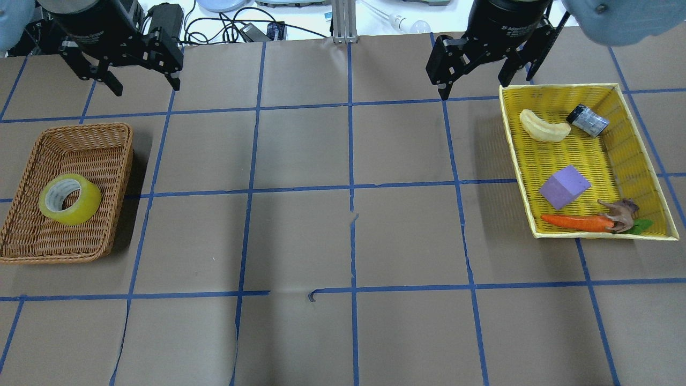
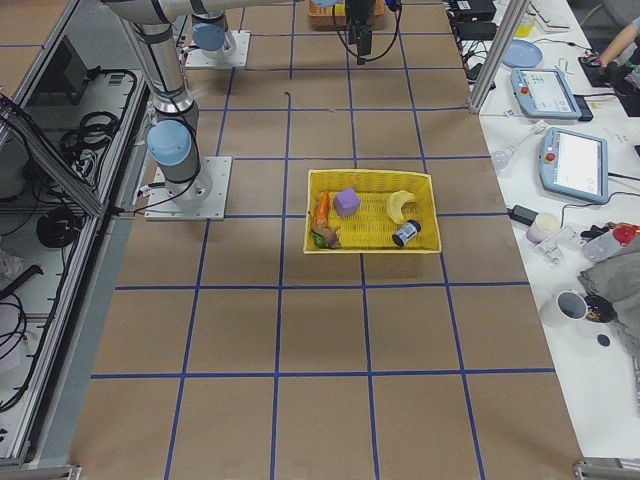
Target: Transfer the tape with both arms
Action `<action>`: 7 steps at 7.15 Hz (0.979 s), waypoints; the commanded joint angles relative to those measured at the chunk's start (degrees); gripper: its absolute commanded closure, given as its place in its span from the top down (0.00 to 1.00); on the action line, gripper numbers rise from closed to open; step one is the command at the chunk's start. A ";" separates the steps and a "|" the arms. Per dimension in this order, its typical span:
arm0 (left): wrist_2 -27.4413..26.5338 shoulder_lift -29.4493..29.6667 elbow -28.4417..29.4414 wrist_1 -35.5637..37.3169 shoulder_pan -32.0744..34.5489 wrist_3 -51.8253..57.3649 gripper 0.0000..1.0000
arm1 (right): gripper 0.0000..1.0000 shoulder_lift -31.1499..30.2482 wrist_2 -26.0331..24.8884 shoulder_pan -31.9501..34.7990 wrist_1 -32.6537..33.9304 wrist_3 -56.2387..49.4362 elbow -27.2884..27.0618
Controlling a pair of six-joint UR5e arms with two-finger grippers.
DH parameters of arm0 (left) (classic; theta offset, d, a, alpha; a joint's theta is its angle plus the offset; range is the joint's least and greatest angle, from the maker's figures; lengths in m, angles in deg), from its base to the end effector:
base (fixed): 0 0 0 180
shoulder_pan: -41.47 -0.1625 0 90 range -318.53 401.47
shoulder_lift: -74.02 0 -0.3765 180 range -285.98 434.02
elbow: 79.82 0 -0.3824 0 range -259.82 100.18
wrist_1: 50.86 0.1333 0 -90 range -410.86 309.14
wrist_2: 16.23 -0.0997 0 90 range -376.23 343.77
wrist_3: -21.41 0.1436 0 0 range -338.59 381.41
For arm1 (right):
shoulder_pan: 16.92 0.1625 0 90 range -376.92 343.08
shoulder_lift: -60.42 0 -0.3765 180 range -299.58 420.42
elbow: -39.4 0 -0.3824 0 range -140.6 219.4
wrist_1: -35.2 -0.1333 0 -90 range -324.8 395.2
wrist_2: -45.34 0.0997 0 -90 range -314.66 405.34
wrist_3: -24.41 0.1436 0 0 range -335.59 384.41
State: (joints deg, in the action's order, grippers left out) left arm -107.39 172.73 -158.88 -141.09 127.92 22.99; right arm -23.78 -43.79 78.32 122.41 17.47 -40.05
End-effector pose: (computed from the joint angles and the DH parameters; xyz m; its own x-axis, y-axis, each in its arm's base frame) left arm -0.0965 -0.5508 0.4095 -0.9992 -0.0351 -0.0212 -0.0343 0.9988 -0.0343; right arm 0.1827 -0.5091 0.4286 -0.9773 -0.2114 -0.0109 -0.2109 0.9769 -0.0358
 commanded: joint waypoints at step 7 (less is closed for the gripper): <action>0.28 -1.86 -1.36 0.32 4.61 1.06 1.00 | 1.00 0.09 0.19 0.03 -0.02 0.00 -0.09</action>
State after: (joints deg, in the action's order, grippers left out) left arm -107.16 171.07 -160.13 -140.75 133.05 23.90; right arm -23.69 -43.55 78.35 122.46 17.47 -40.14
